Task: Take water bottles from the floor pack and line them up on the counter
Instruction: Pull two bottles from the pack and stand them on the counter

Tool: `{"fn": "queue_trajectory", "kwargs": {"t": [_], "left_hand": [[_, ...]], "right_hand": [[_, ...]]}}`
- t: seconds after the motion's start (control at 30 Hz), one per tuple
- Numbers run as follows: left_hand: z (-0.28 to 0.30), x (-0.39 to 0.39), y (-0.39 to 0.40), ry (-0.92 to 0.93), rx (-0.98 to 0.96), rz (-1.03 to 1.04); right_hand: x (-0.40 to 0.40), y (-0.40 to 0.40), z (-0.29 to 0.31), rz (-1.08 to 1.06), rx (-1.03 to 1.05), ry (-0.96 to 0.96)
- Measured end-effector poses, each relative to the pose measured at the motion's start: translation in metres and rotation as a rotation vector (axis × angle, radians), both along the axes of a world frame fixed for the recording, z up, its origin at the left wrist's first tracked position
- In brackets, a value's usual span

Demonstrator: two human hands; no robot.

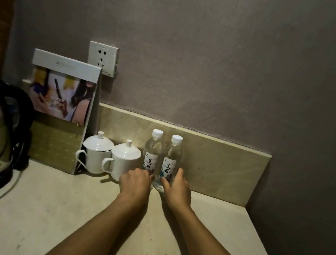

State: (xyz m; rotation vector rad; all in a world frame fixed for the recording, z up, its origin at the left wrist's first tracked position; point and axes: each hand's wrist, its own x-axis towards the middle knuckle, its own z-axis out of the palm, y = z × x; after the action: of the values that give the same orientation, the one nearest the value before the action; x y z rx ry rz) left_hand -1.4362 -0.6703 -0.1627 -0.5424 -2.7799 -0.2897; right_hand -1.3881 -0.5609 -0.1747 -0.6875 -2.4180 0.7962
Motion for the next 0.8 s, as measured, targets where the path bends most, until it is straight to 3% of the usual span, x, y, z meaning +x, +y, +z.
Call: {"fn": "queue_trajectory", "kwargs": {"t": [0.8], "left_hand": [[-0.0080,-0.0084,-0.0012,0.045,0.094,-0.015]], "right_hand": [[-0.0027,-0.0063,0.0032,-0.041,0.072,-0.066]]}}
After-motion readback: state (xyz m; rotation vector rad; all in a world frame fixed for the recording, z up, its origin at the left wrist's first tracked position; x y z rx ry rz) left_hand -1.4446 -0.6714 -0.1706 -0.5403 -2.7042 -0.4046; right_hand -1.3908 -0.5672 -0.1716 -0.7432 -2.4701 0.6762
